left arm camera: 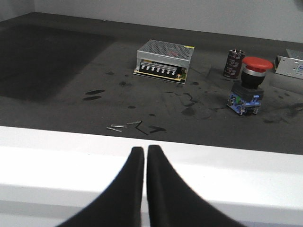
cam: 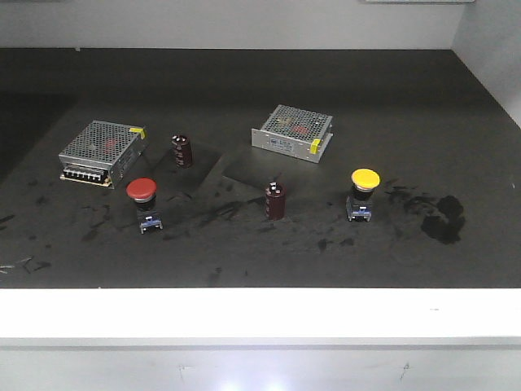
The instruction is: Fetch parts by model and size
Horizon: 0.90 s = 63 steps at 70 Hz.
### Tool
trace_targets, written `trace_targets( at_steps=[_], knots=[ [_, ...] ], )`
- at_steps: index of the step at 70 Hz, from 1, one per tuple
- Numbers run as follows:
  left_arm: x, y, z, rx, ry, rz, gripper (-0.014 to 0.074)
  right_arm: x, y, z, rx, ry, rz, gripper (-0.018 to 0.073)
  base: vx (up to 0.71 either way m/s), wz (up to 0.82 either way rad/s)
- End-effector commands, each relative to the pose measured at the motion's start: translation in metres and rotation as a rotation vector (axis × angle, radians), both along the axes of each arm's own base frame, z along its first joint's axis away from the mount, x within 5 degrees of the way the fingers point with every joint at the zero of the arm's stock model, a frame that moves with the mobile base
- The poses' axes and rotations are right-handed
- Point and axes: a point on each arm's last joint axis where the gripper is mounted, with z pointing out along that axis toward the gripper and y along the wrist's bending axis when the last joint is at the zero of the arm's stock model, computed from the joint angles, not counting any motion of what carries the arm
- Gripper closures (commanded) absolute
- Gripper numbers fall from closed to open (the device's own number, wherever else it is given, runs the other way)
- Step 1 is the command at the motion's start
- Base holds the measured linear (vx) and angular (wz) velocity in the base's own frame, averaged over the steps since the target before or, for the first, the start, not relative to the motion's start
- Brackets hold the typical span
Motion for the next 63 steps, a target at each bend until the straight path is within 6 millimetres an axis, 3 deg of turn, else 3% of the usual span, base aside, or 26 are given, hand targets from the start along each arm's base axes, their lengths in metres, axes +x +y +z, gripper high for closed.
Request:
trace_targets(
  at_steps=[1,48,63],
  knots=[
    [0.000,0.000,0.009,-0.009,-0.087,0.006,0.0603,-0.001,0.000,0.005,-0.015,-0.082,0.000,0.0564,0.00,0.00],
    [0.000,0.001,0.010,-0.004,-0.096,0.007,0.0603,-0.001,0.000,0.005,-0.015,-0.085,0.000,0.0564,0.00,0.00],
    [0.000,0.001,0.020,-0.063,-0.201,0.017,0.0603,-0.001,0.000,0.009,-0.013,-0.126,0.002,0.0564,0.00,0.00]
  ],
)
